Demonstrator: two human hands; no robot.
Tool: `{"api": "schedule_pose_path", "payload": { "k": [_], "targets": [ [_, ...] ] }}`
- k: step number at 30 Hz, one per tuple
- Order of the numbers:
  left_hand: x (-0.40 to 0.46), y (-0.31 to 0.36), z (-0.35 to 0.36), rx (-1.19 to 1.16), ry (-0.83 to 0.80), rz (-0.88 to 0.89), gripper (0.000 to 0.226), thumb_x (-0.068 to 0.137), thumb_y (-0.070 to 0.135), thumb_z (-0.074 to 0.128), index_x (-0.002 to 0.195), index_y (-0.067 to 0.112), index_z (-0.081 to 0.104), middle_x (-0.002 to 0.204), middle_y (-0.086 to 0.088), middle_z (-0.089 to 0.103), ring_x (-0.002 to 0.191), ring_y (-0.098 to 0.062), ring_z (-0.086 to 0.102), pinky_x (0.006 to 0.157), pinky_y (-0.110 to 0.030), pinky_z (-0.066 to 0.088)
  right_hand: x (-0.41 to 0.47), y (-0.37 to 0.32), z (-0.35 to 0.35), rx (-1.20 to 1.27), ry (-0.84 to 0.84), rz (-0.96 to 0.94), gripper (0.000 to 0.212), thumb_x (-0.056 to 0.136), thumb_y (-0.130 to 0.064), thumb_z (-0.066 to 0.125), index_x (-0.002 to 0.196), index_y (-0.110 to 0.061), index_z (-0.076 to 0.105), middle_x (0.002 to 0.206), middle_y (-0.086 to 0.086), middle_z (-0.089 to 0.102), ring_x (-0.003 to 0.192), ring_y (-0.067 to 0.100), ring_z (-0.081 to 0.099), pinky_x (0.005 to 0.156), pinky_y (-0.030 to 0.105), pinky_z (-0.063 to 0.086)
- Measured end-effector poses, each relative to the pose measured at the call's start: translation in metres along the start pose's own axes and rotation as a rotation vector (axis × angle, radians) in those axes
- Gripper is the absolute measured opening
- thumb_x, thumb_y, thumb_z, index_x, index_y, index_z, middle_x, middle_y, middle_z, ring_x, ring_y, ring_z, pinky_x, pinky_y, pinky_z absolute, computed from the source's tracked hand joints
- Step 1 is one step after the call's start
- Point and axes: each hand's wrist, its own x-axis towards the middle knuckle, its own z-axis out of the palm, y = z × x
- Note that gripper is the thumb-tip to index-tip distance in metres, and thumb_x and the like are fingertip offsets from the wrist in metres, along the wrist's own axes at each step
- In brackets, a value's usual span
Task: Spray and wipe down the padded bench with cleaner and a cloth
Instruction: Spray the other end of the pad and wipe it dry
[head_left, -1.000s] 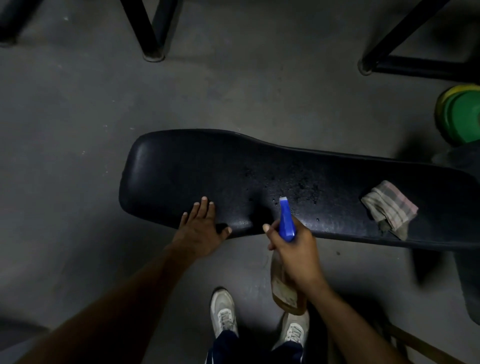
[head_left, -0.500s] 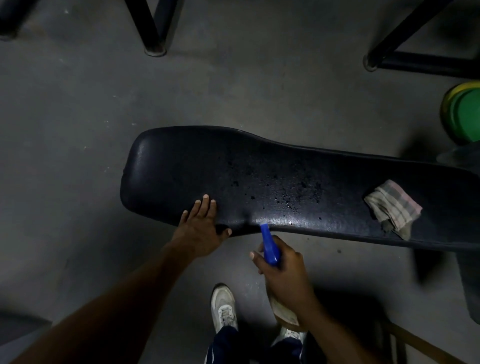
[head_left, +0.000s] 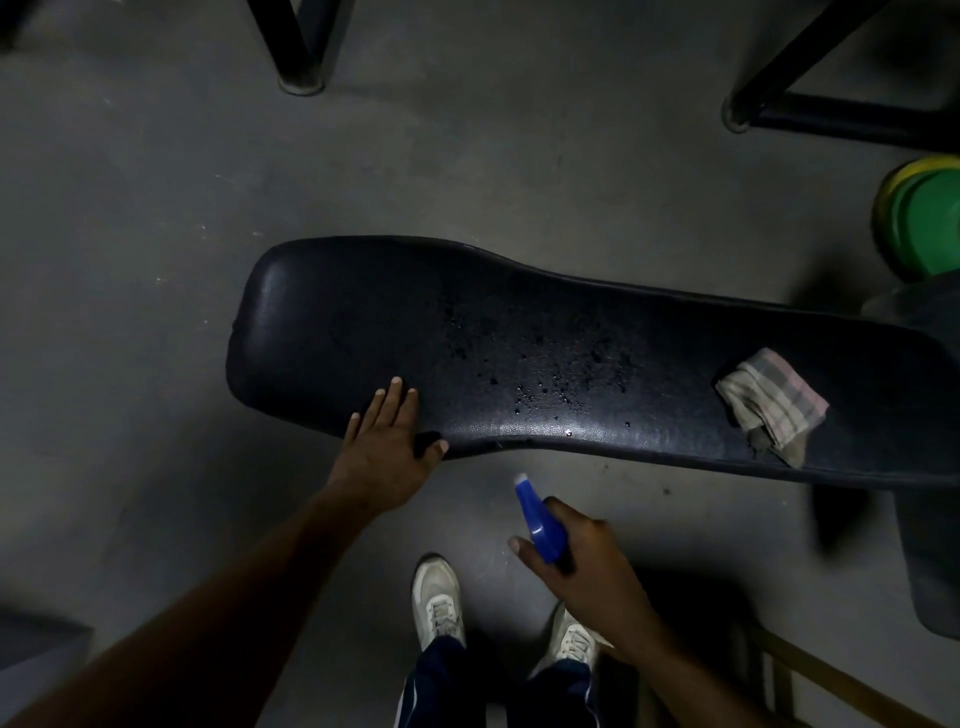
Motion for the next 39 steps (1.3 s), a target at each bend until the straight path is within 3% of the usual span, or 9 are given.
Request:
{"api": "schedule_pose_path", "payload": {
  "k": [6,7,10,12,16,22,30,34,39],
  "targets": [
    [-0.011,-0.026,-0.006,-0.045,0.086,-0.101,0.087,0.095,0.061,0.041,0.158,0.020,-0.002,0.166,-0.002,-0.014,0.153,-0.019,-0.010,0.123,-0.044,-0.002,0.021,-0.035,0.020,0.006,-0.044,-0.071,0.029,0.091,-0.037,0.076,0.082,-0.037,0.049,0.061,-0.011,0.054,0.056,0.002,0.056,0.058,0.014,0.042],
    [-0.011,-0.032,-0.008,-0.037,0.094,-0.112,0.087,0.095,0.061,0.041,0.158,0.020,-0.002,0.166,-0.002,-0.014,0.153,-0.019,-0.009,0.123,-0.044,-0.001,0.026,-0.039,0.022,0.020,-0.038,-0.074,0.028,0.091,-0.036,0.076,0.081,-0.037,0.050,0.062,-0.010,0.056,0.057,0.004,0.057,0.058,0.016,0.044],
    [-0.010,-0.050,-0.015,-0.021,0.086,-0.139,0.088,0.094,0.064,0.039,0.158,0.021,-0.002,0.166,-0.002,-0.015,0.153,-0.020,-0.010,0.124,-0.046,-0.001,0.038,-0.051,0.027,0.083,-0.008,-0.029,0.018,0.090,-0.037,0.076,0.089,-0.029,0.059,0.073,-0.001,0.067,0.065,0.013,0.066,0.070,0.039,0.060],
    [-0.009,-0.061,-0.017,-0.019,0.079,-0.149,0.088,0.093,0.066,0.037,0.158,0.022,-0.004,0.166,-0.002,-0.016,0.153,-0.021,-0.011,0.124,-0.047,-0.001,0.049,-0.058,0.025,0.123,0.033,0.003,0.019,0.089,-0.037,0.077,0.090,-0.024,0.062,0.076,0.003,0.070,0.071,0.021,0.070,0.075,0.046,0.060],
    [-0.008,-0.073,-0.017,0.000,0.090,-0.123,0.090,0.093,0.066,0.038,0.158,0.022,-0.005,0.165,-0.002,-0.016,0.153,-0.021,-0.012,0.124,-0.047,-0.001,0.072,-0.076,0.017,0.135,0.110,0.009,0.033,0.078,-0.059,0.069,0.088,-0.028,0.062,0.075,0.000,0.069,0.073,0.020,0.070,0.074,0.044,0.059],
    [-0.007,-0.079,-0.019,0.038,0.073,-0.072,0.097,0.090,0.068,0.043,0.158,0.022,-0.008,0.165,-0.003,-0.017,0.153,-0.022,-0.012,0.123,-0.046,0.000,0.104,-0.106,0.006,0.108,0.140,0.003,0.028,0.091,-0.037,0.075,0.085,-0.013,0.062,0.070,0.008,0.070,0.063,0.011,0.068,0.074,0.044,0.057],
    [-0.005,-0.084,-0.028,0.037,-0.041,-0.063,0.105,0.086,0.074,0.044,0.156,0.023,-0.015,0.163,-0.001,-0.025,0.151,-0.022,-0.018,0.123,-0.048,-0.001,0.124,-0.140,0.030,0.088,0.124,-0.078,0.028,0.087,-0.042,0.077,0.082,-0.022,0.059,0.068,0.002,0.069,0.066,0.016,0.070,0.071,0.043,0.057],
    [-0.004,-0.086,-0.031,0.033,-0.076,-0.053,0.107,0.085,0.074,0.046,0.155,0.024,-0.018,0.162,-0.001,-0.028,0.150,-0.022,-0.021,0.123,-0.048,-0.003,0.123,-0.143,0.049,0.097,0.040,-0.088,0.040,0.077,-0.064,0.066,0.088,-0.026,0.060,0.075,0.001,0.070,0.073,0.019,0.071,0.074,0.047,0.058],
    [-0.005,-0.089,-0.031,0.031,-0.083,-0.047,0.108,0.086,0.071,0.050,0.155,0.025,-0.020,0.161,-0.001,-0.030,0.150,-0.023,-0.021,0.123,-0.049,-0.003,0.107,-0.132,0.067,0.067,0.004,-0.094,0.039,0.080,-0.064,0.065,0.090,-0.026,0.060,0.075,-0.002,0.069,0.072,0.016,0.070,0.073,0.044,0.059]
  ]
}}
